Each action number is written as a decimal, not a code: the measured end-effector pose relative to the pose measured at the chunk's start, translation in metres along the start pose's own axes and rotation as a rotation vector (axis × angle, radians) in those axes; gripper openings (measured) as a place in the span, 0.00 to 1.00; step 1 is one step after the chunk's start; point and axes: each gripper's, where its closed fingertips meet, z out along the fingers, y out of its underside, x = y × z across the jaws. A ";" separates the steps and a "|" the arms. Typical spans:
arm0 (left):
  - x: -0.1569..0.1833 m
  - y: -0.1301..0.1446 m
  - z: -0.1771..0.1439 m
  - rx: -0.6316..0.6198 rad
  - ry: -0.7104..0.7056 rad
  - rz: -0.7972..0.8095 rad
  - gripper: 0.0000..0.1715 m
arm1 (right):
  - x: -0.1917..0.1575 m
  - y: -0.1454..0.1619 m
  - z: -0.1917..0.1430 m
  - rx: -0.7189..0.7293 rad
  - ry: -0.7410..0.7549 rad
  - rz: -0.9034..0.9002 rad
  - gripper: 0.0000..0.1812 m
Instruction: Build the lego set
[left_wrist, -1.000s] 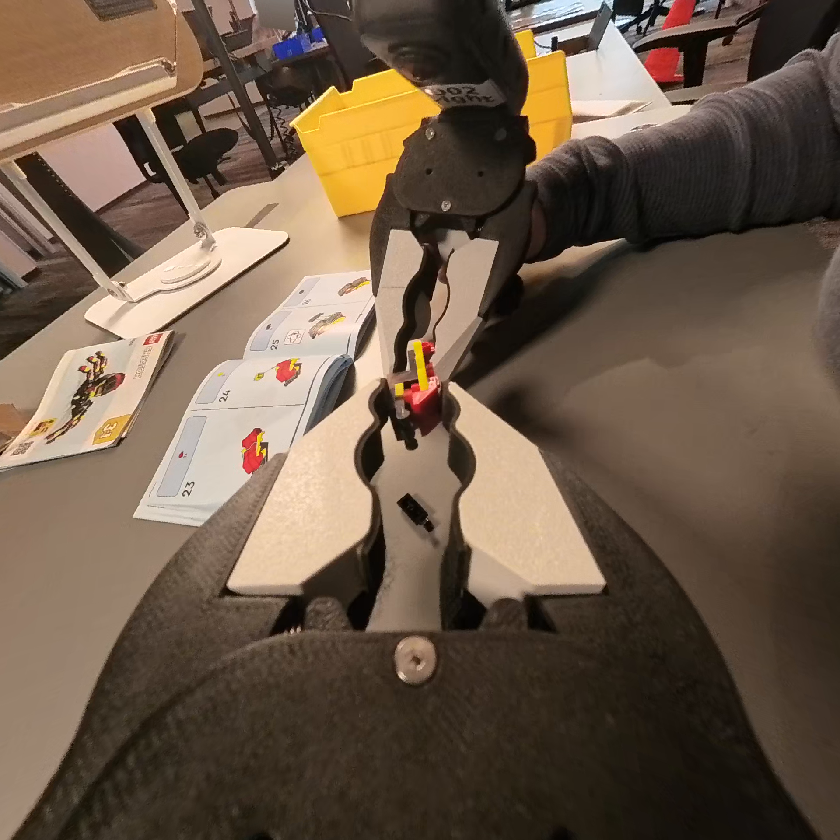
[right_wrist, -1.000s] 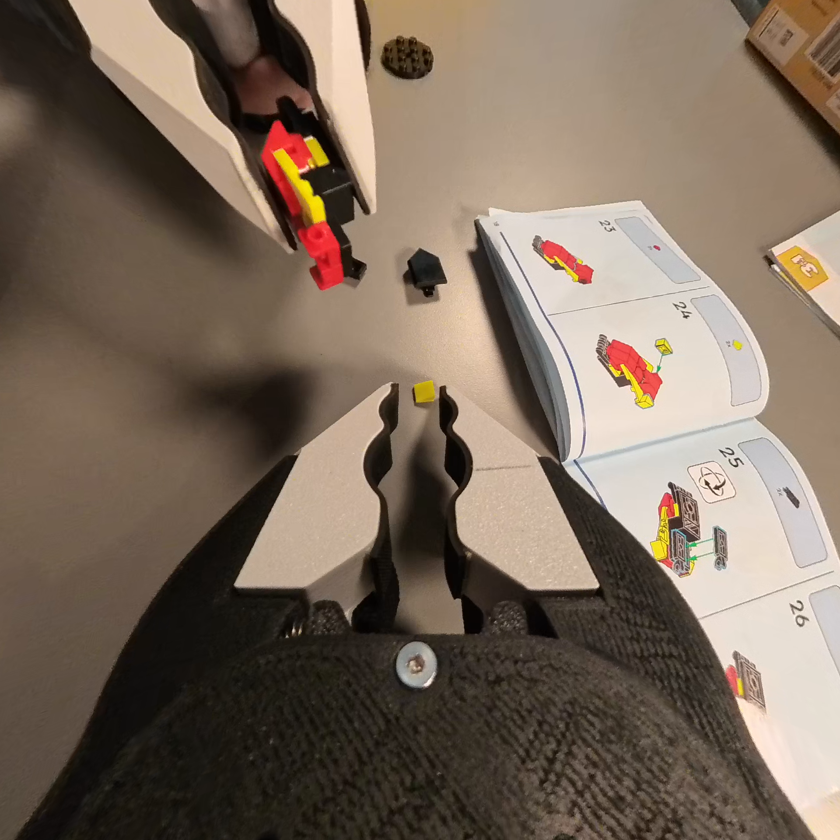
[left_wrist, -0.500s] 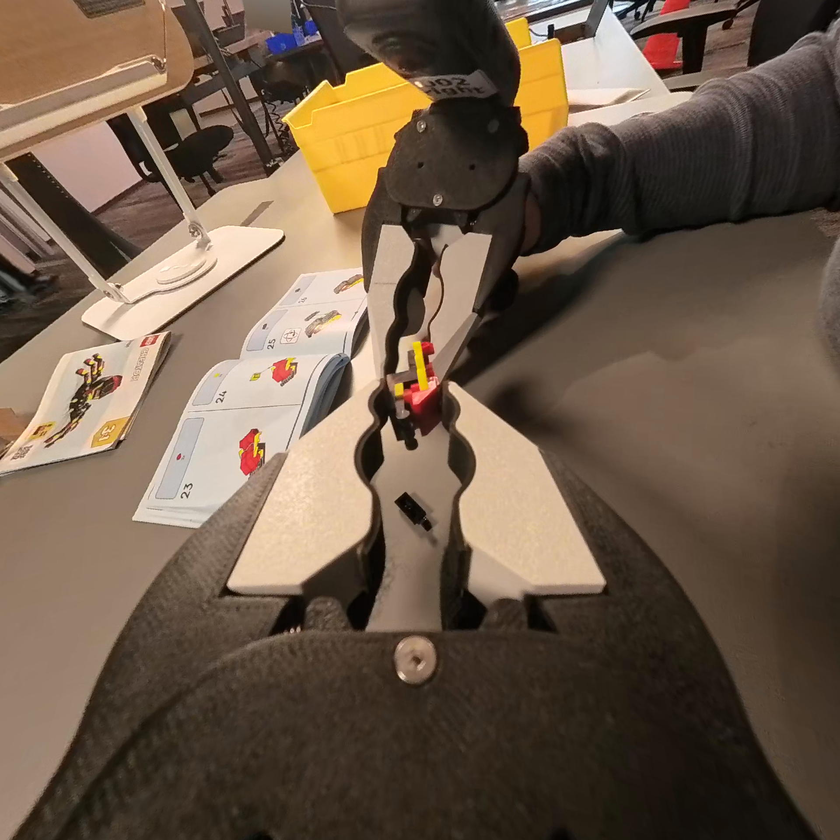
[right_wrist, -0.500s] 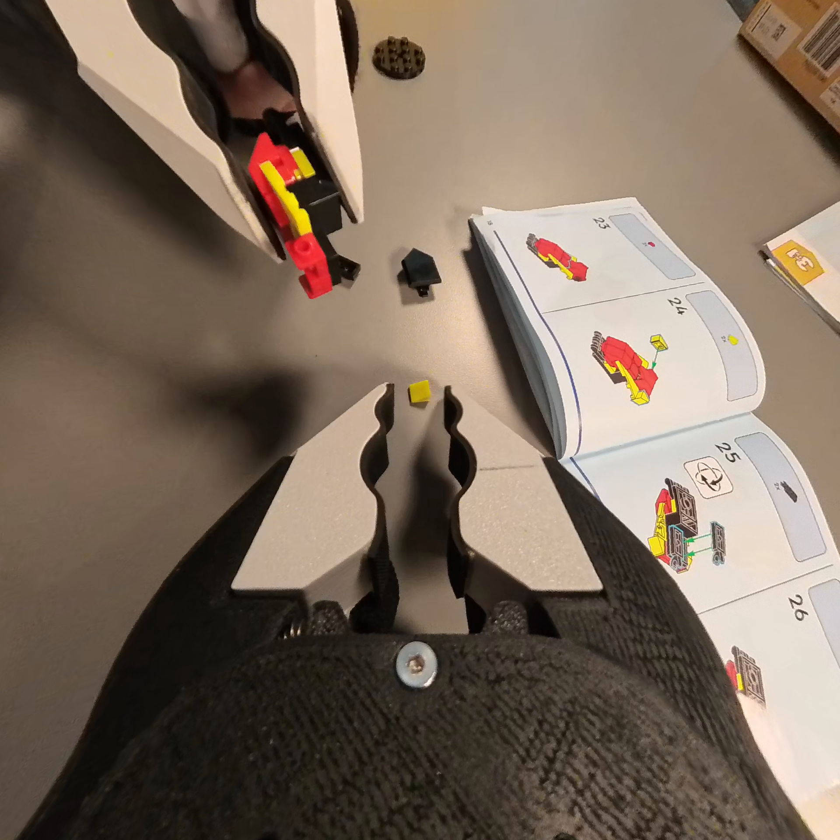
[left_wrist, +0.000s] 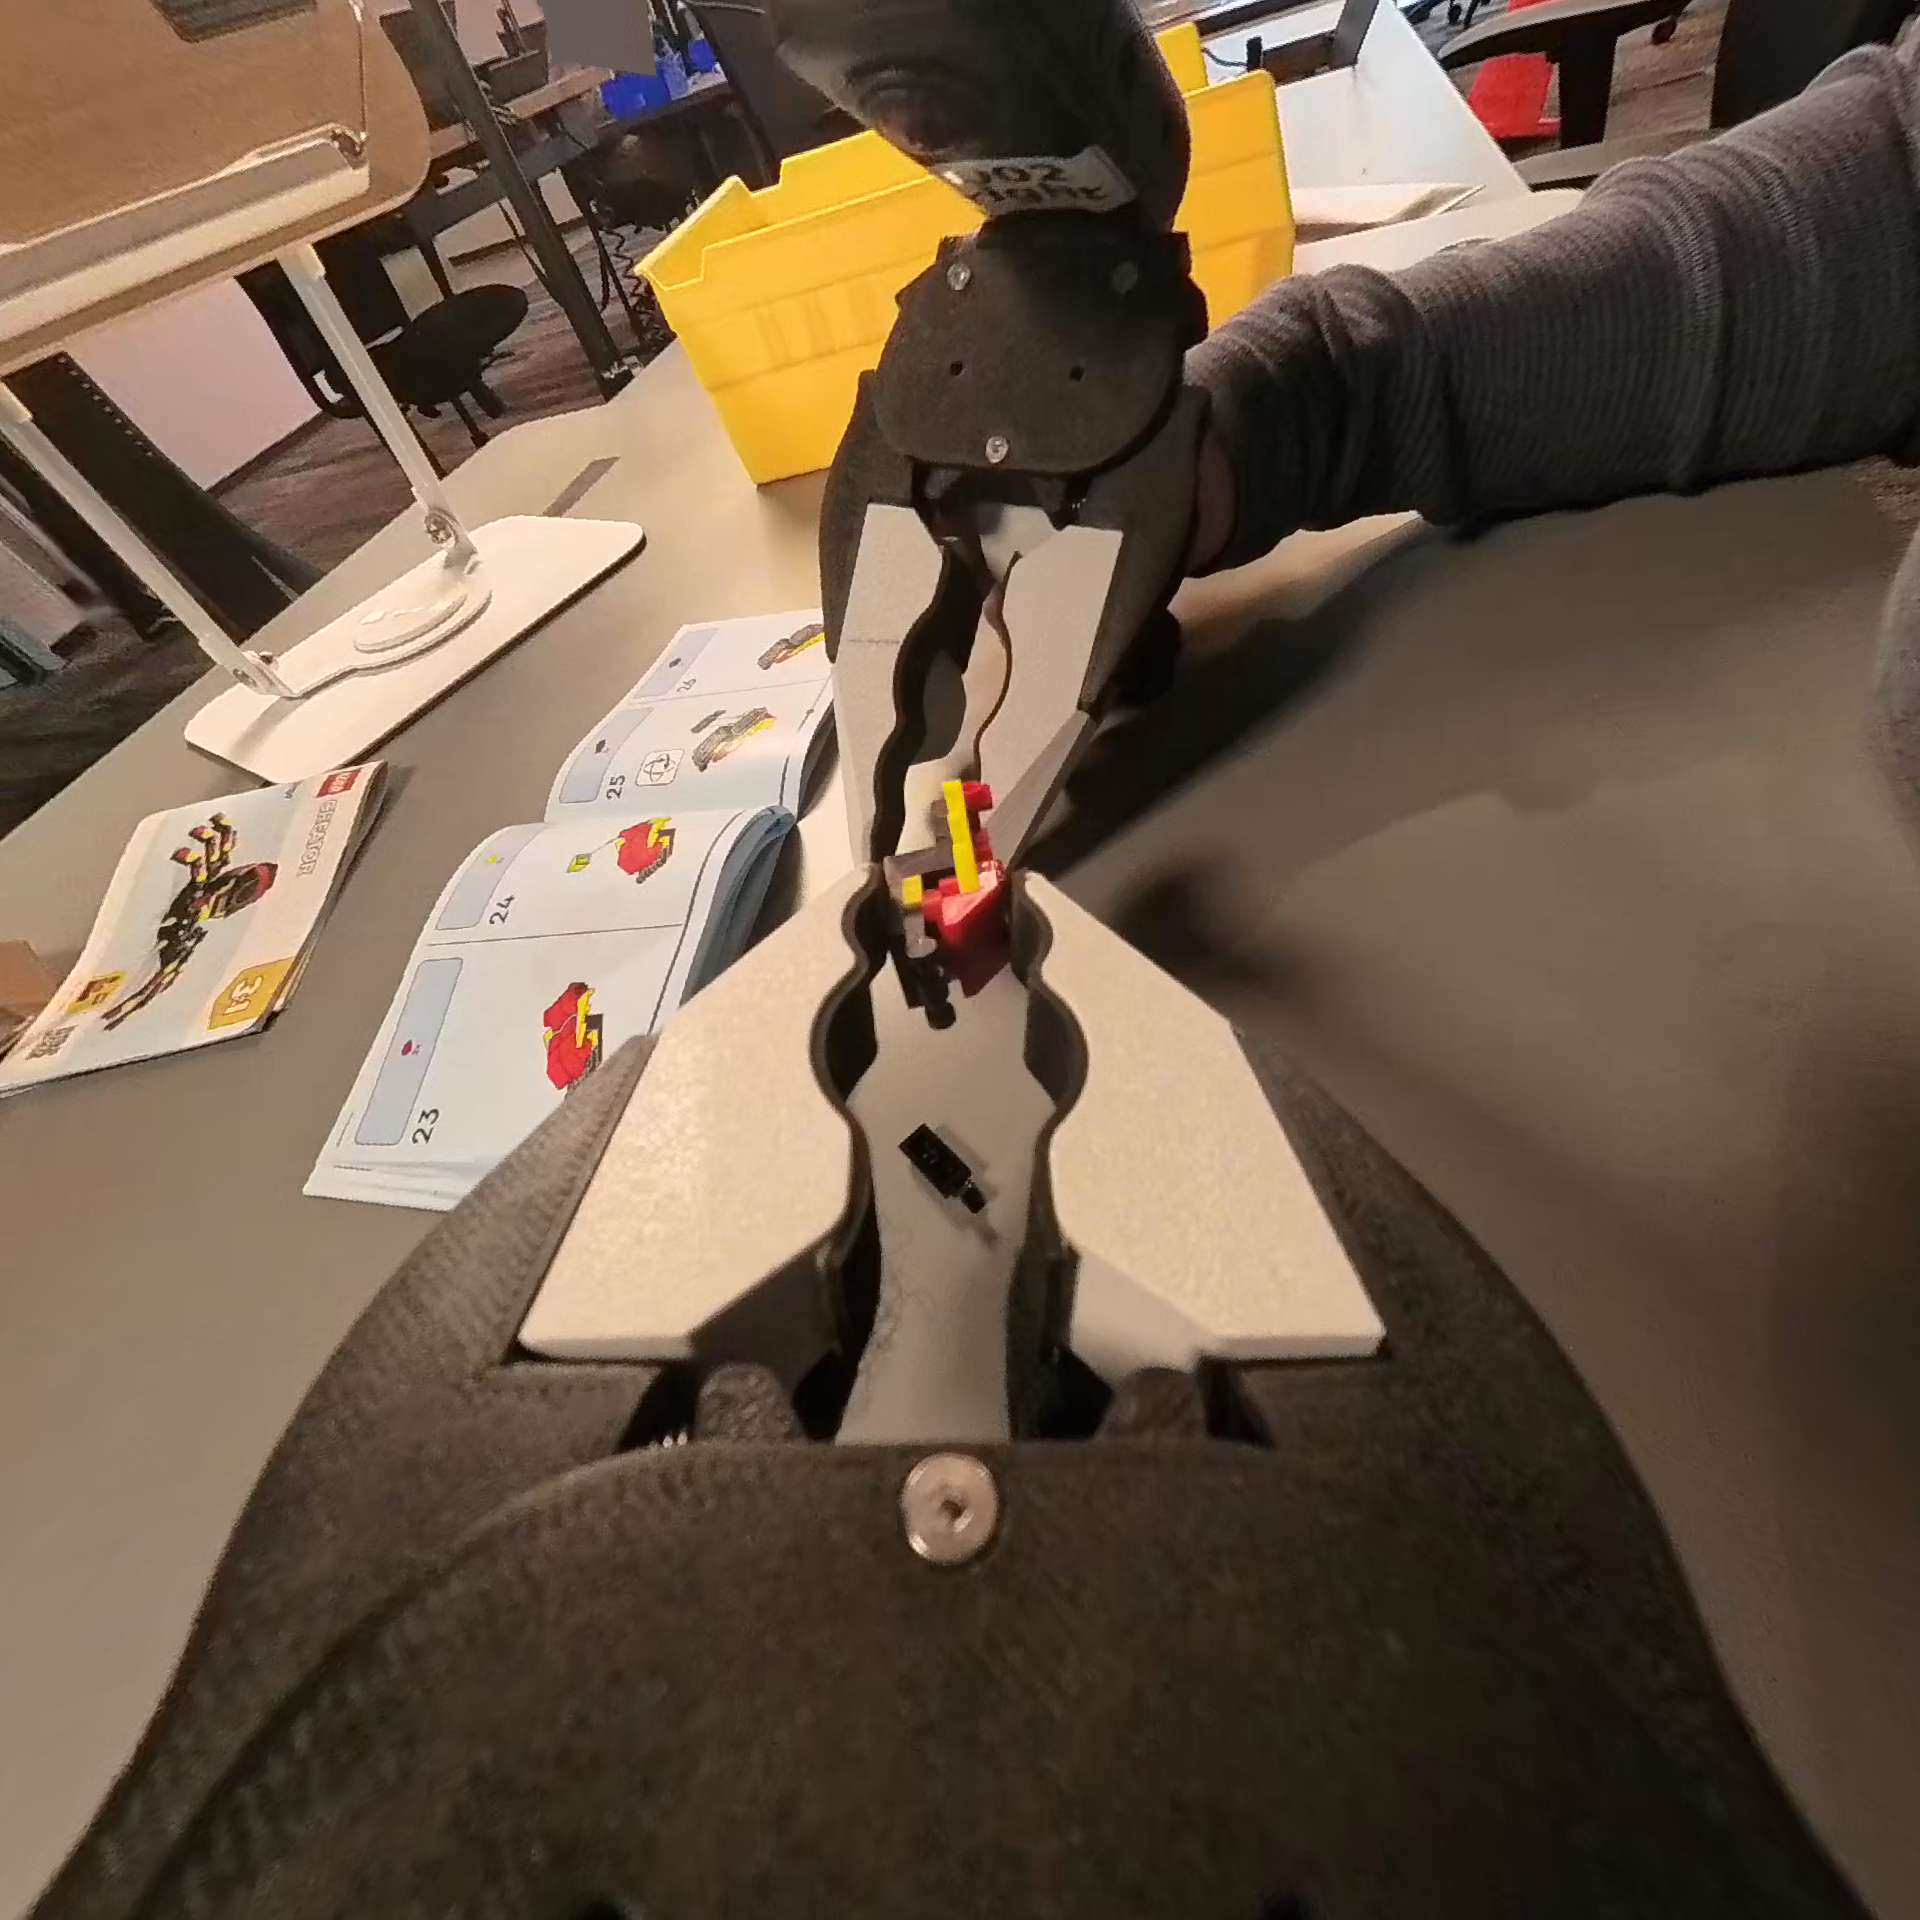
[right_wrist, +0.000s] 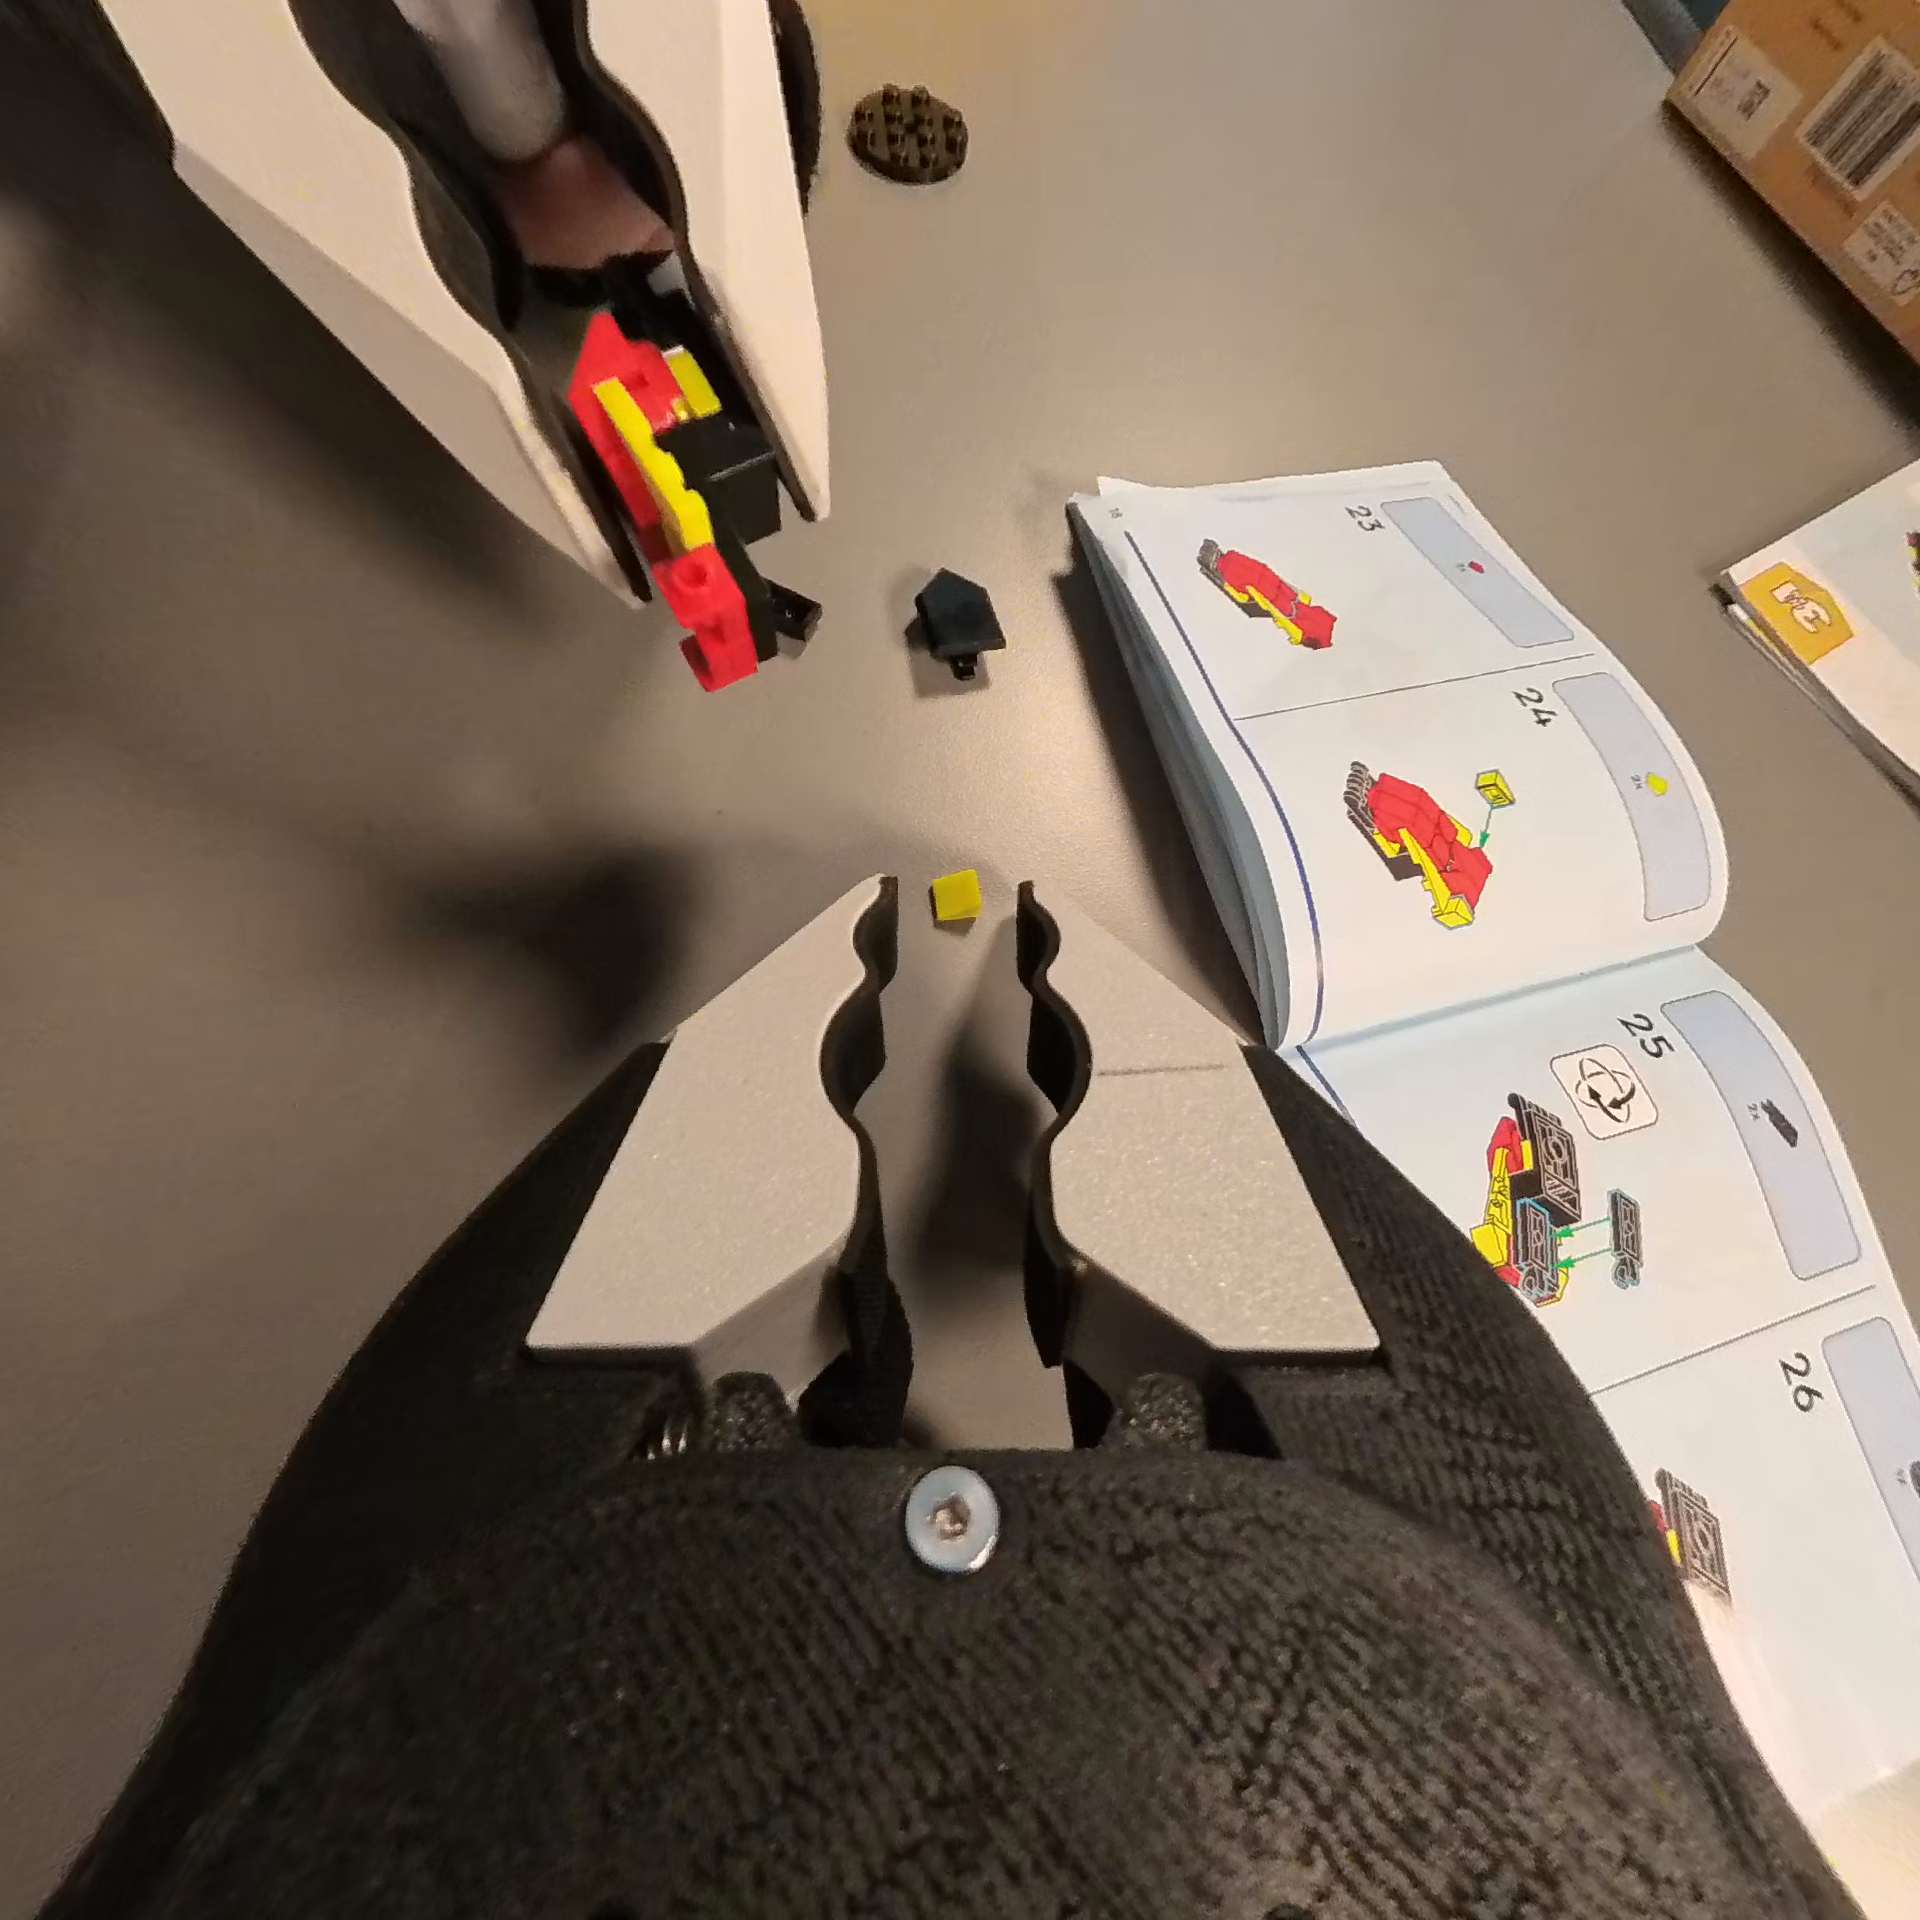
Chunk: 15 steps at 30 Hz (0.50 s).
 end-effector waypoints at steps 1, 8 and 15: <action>0.000 0.000 0.000 0.000 0.000 0.001 0.13 | 0.000 0.000 0.000 0.000 0.000 0.000 0.12; 0.001 0.000 0.000 -0.001 0.001 0.005 0.13 | 0.002 0.000 -0.001 0.003 0.021 -0.008 0.13; 0.002 0.000 0.001 -0.006 0.001 0.017 0.13 | -0.013 -0.006 -0.005 0.051 0.024 -0.155 0.15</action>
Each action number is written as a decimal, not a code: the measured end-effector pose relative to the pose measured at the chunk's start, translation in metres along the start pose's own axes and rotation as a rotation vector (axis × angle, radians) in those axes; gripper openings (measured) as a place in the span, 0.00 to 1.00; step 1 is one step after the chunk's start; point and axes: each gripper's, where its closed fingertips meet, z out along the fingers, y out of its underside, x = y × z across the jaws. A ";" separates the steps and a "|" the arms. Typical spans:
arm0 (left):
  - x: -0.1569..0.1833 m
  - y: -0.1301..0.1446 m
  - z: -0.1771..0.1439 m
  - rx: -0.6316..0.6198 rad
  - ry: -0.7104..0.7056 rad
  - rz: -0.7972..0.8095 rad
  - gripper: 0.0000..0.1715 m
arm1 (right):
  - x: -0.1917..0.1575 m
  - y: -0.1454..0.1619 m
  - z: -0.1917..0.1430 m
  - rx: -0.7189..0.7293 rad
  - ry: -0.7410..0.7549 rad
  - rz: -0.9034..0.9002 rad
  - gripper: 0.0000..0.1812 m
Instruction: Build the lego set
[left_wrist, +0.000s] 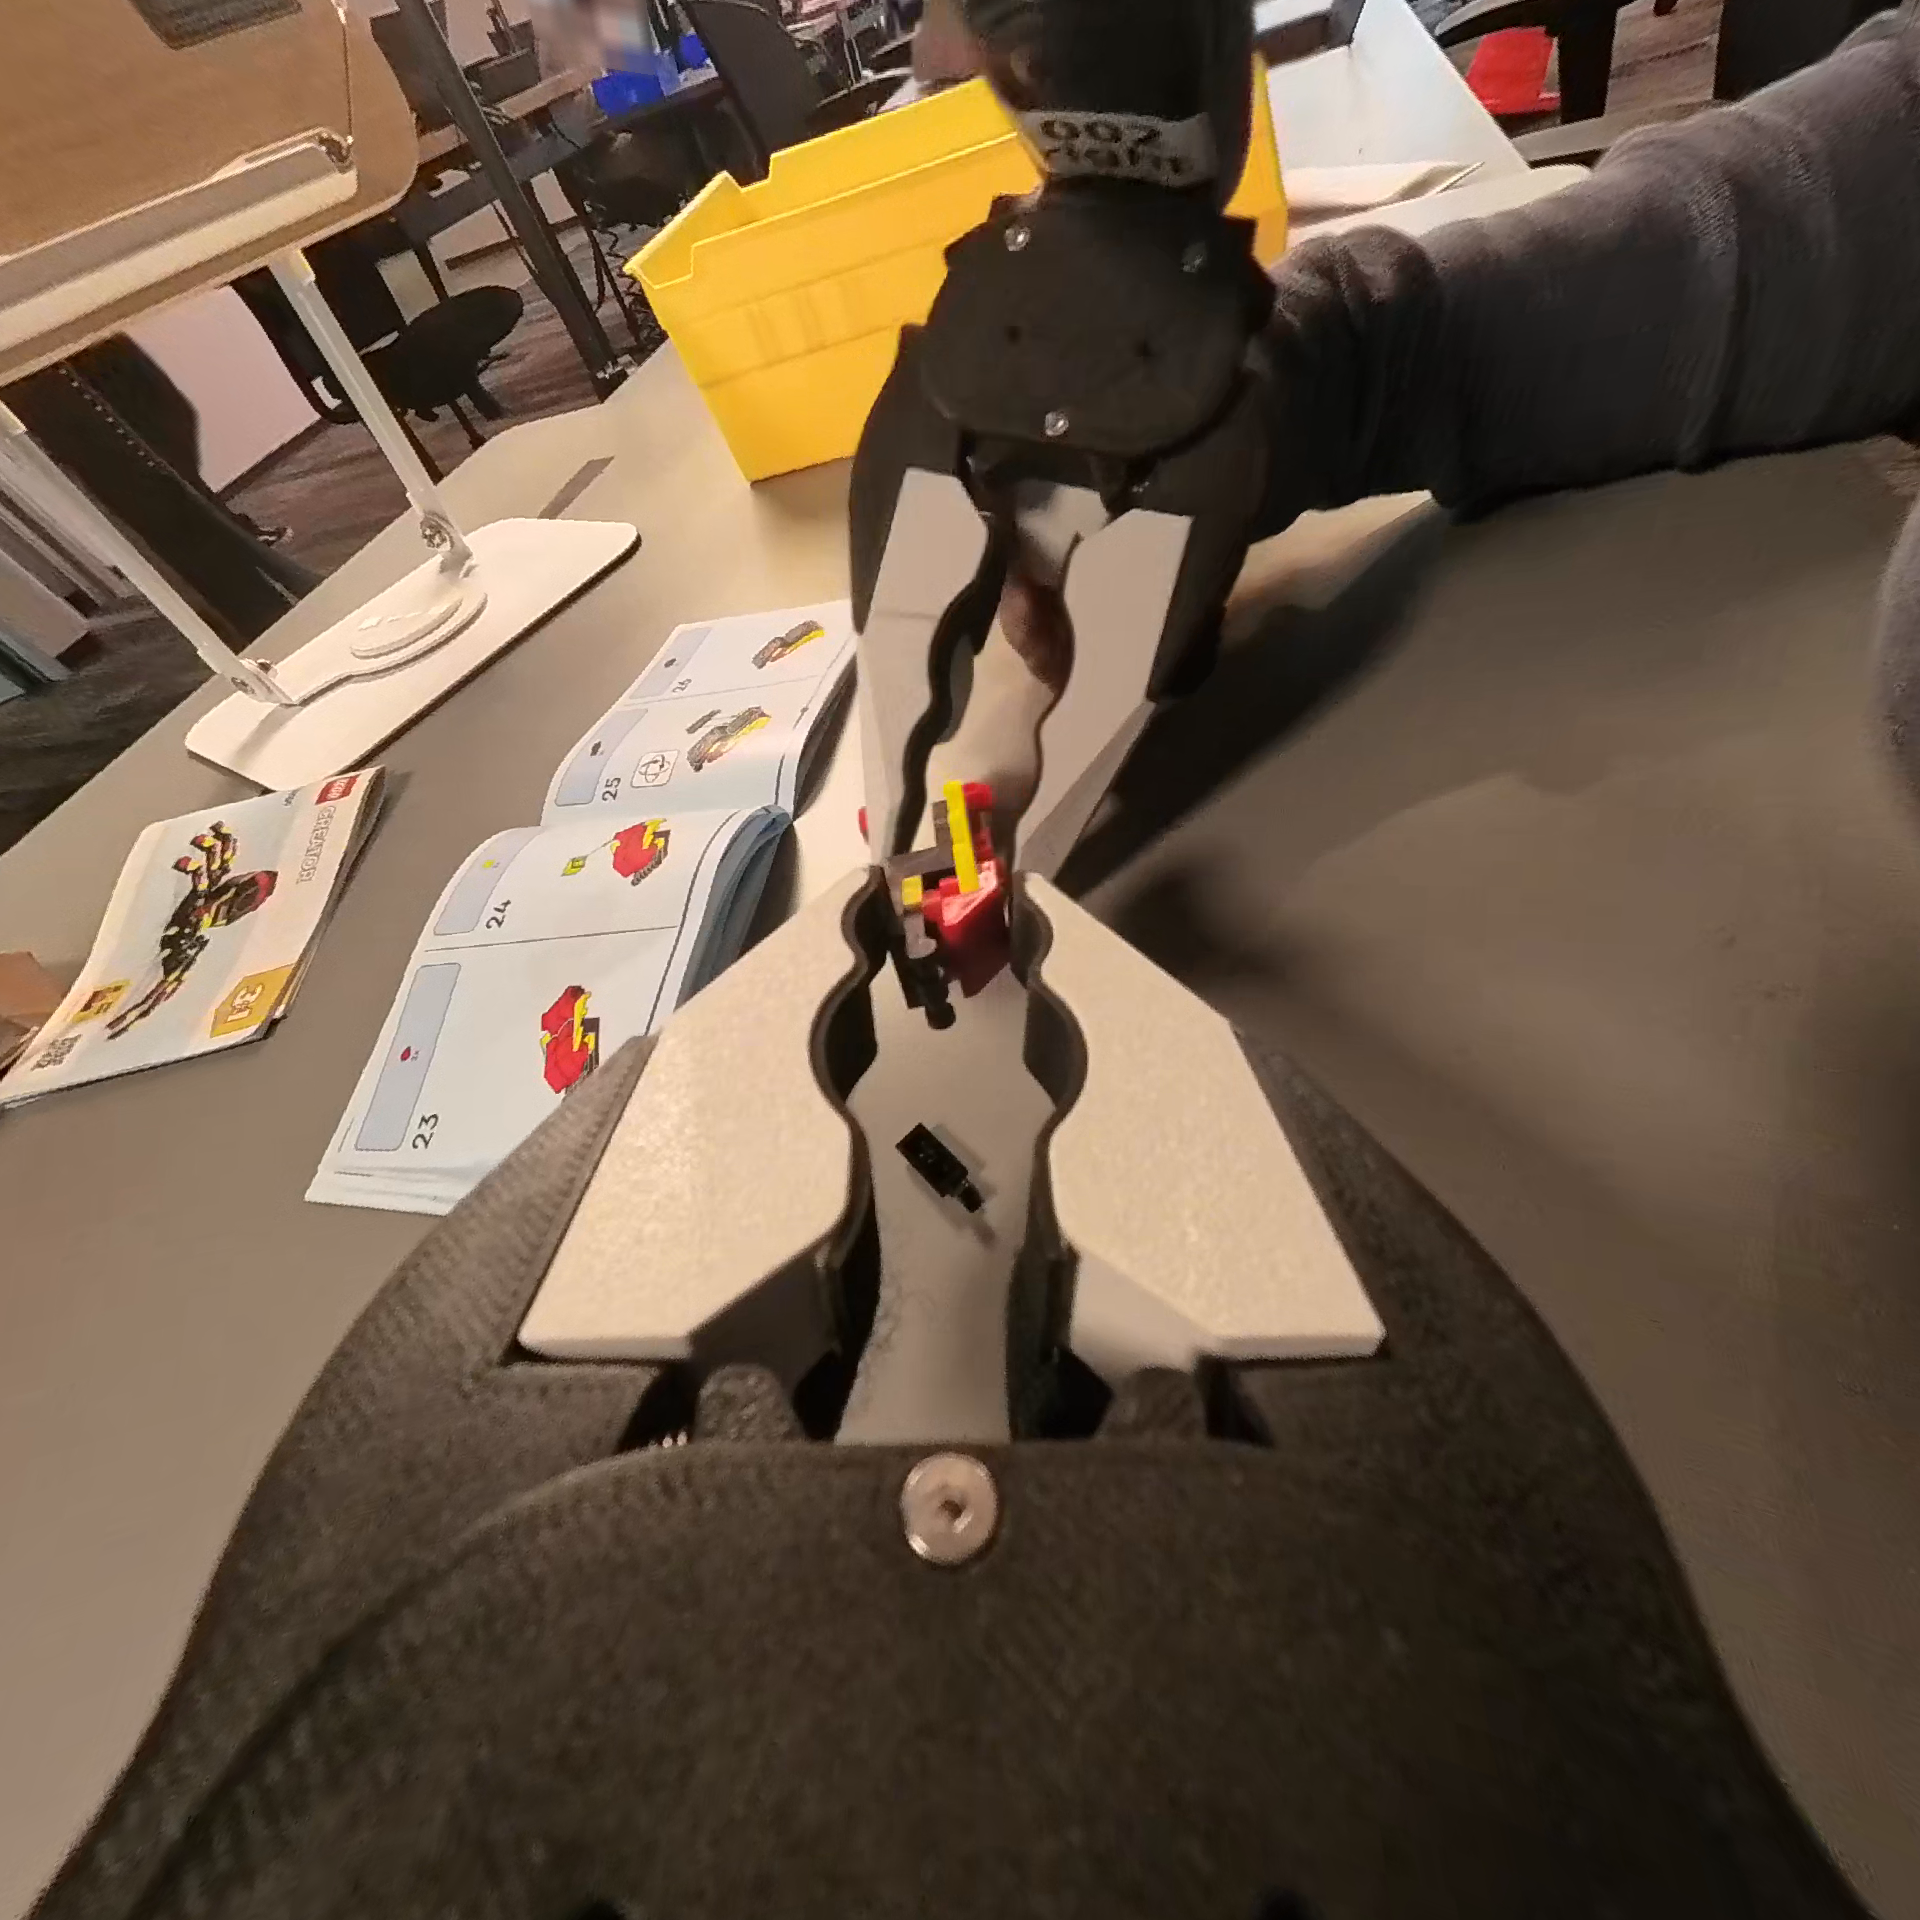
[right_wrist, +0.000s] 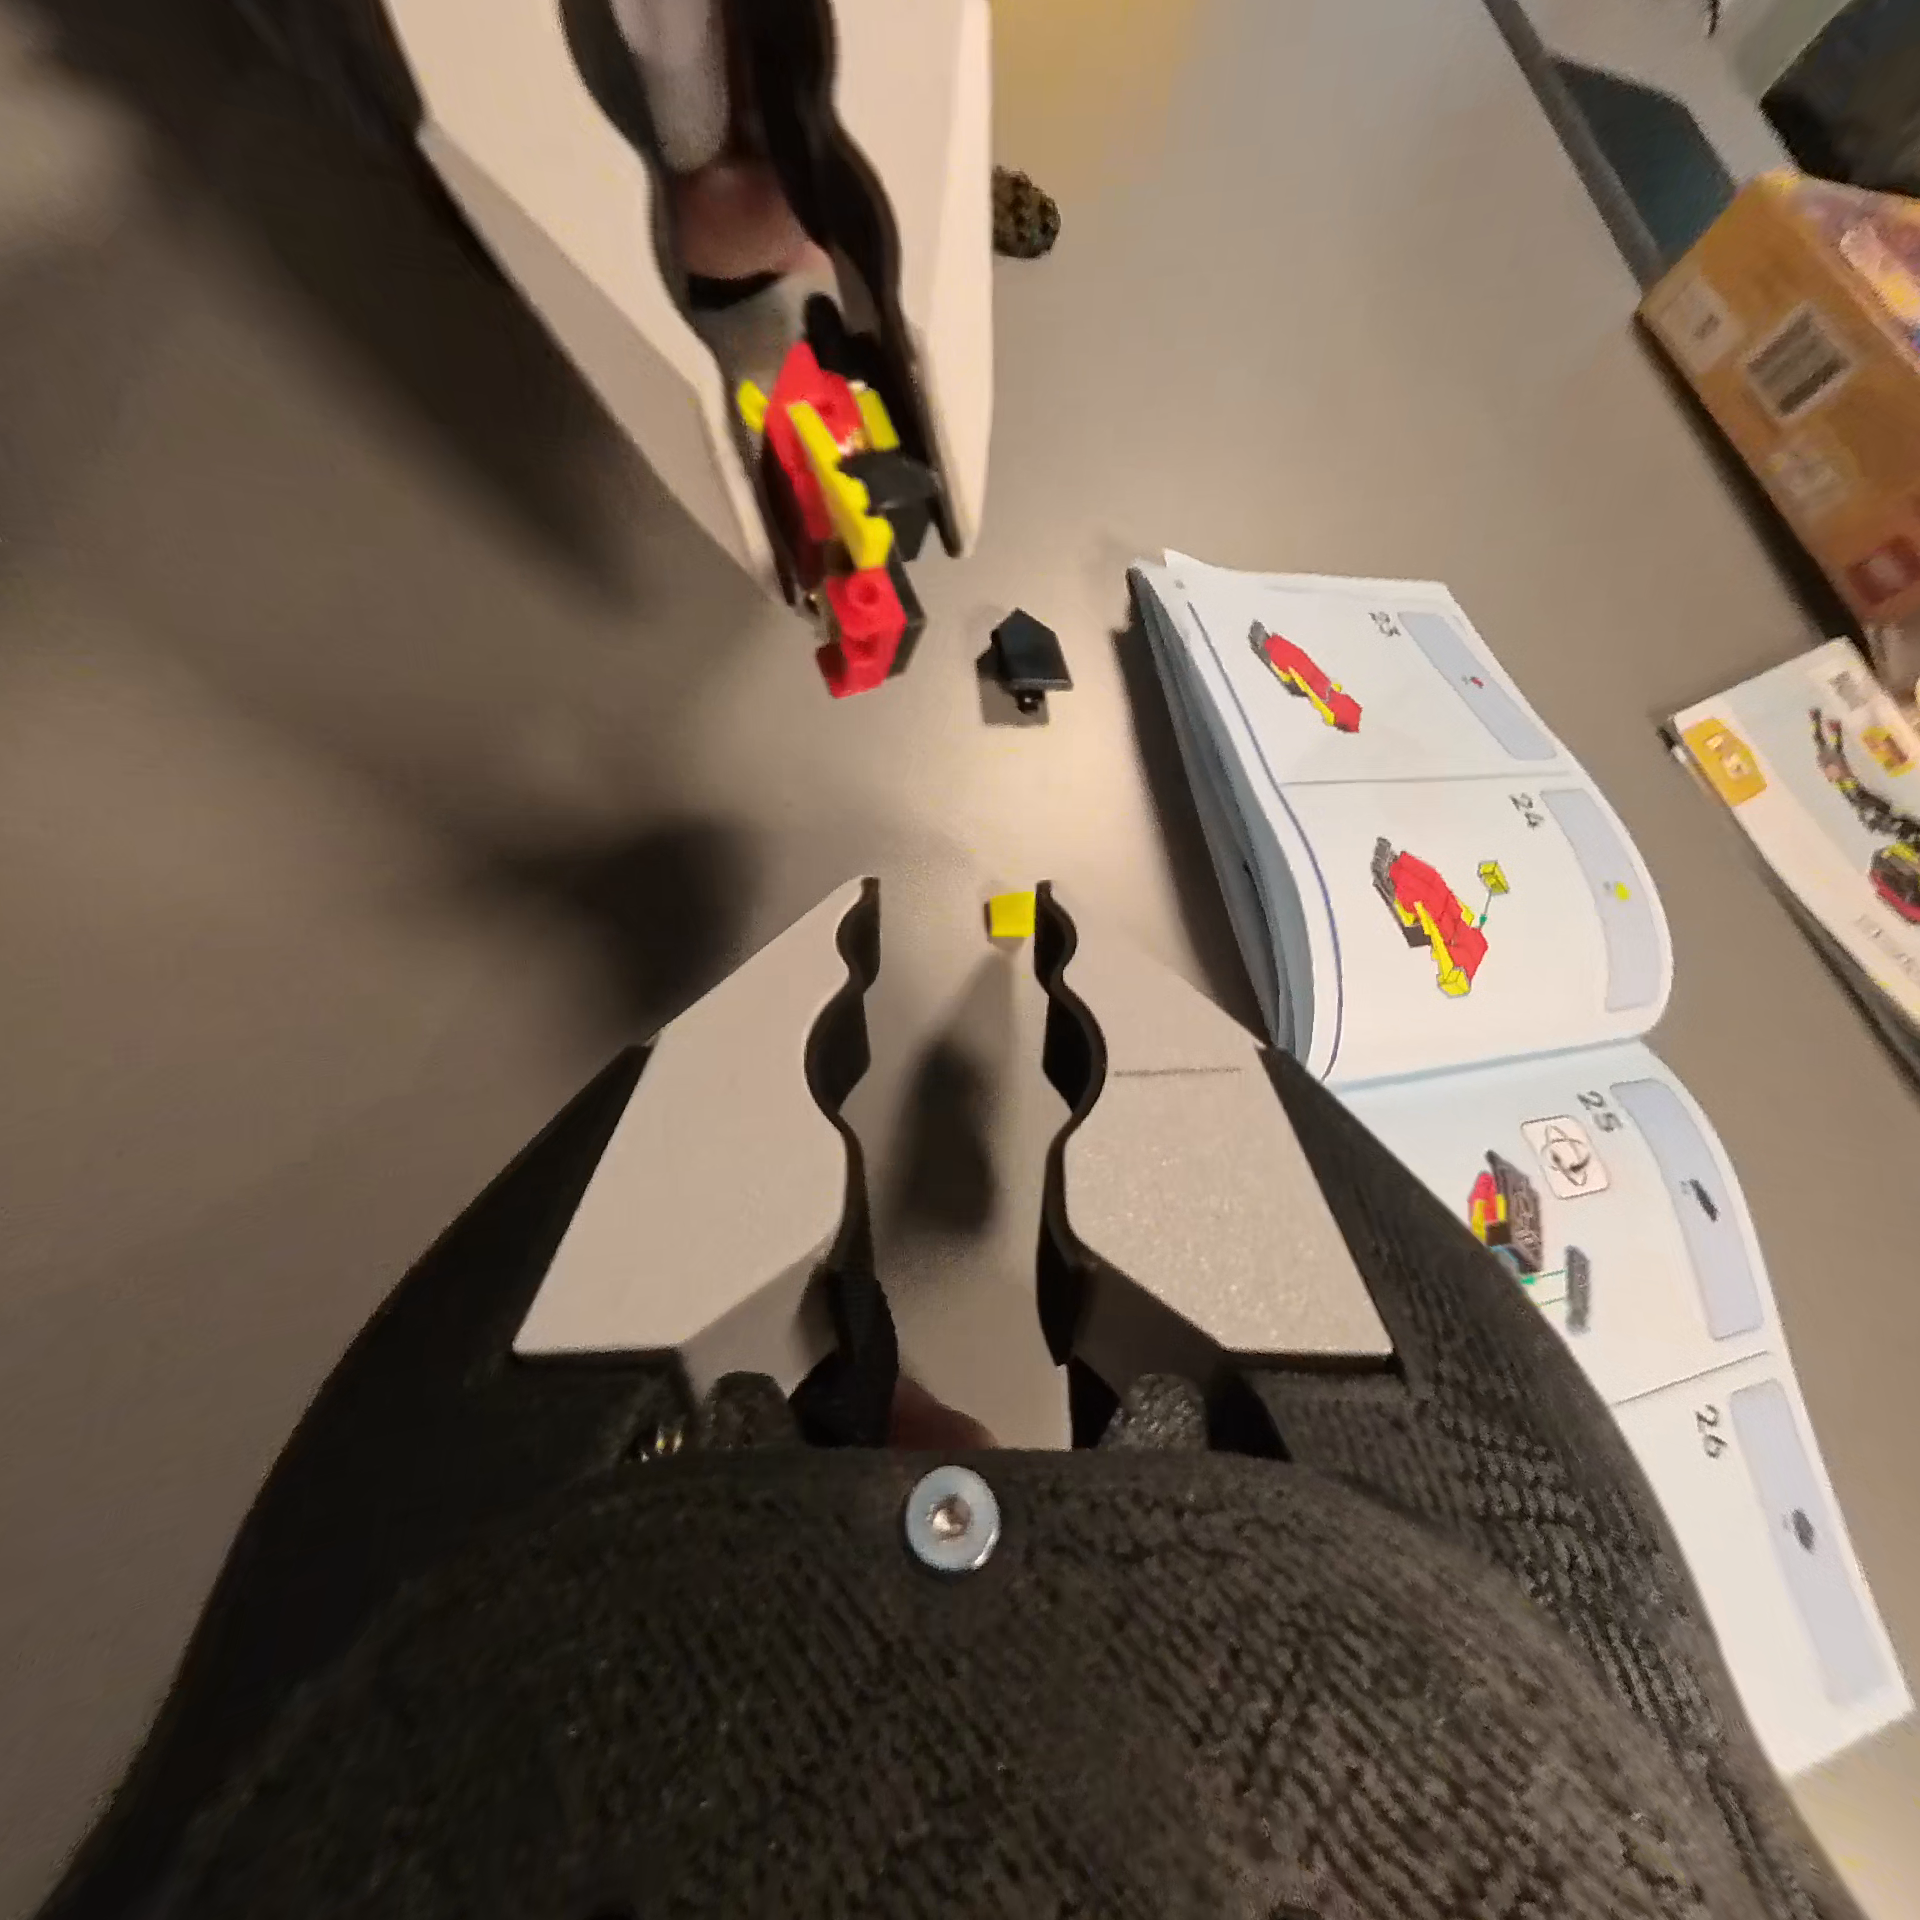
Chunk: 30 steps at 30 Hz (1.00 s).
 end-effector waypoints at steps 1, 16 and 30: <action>0.000 0.000 0.000 -0.002 0.001 0.002 0.13 | 0.000 -0.002 -0.002 0.017 0.009 -0.016 0.16; 0.003 0.001 0.001 -0.010 0.013 0.016 0.13 | 0.027 -0.008 -0.037 0.201 0.130 -0.001 0.16; 0.005 0.002 0.002 -0.019 0.016 0.028 0.13 | 0.022 -0.007 -0.029 0.164 0.137 -0.078 0.16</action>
